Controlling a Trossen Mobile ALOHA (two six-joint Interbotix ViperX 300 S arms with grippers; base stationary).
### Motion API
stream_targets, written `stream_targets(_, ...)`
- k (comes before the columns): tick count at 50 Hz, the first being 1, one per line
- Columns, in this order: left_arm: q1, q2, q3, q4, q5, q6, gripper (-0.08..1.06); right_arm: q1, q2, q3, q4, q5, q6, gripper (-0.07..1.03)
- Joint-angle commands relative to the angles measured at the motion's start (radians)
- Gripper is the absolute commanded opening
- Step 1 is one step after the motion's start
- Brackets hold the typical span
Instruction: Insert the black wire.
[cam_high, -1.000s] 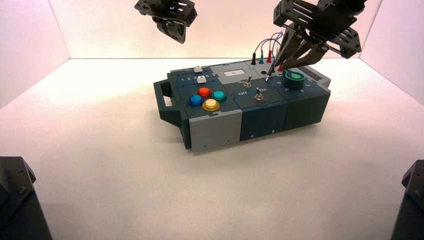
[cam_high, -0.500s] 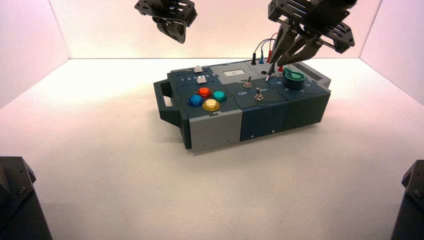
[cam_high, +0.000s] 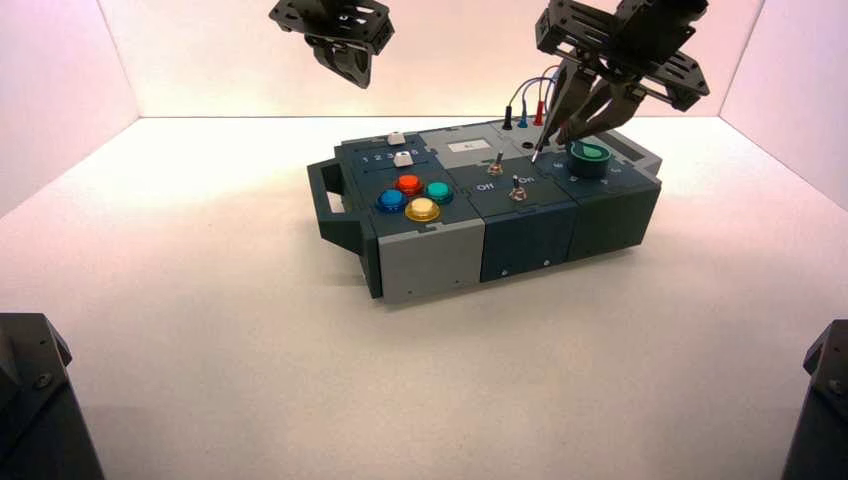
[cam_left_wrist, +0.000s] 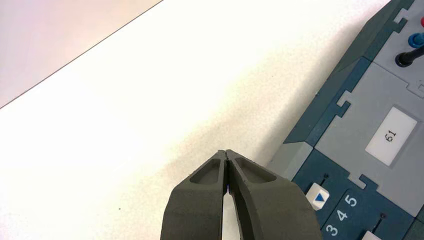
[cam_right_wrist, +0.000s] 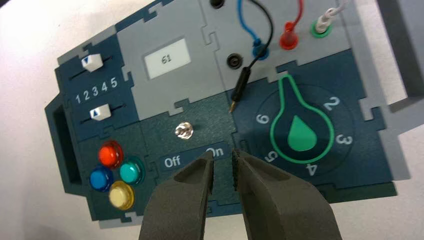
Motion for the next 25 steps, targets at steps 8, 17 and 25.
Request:
stream_targets(8, 0.008, -0.014, -0.029, 0.000, -0.011, 0.003, -0.03, -0.031, -0.011, -0.038, -0.003, 0.008, -0.002, 0.23)
stream_targets(17, 0.009, -0.008, -0.035, 0.000, -0.011, 0.005, -0.03, -0.040, -0.008, -0.063, -0.002, 0.020, -0.003, 0.23)
stream_targets(25, 0.008, -0.006, -0.038, 0.000, -0.011, 0.005, -0.03, -0.040, 0.015, -0.084, 0.000, 0.037, -0.002, 0.23)
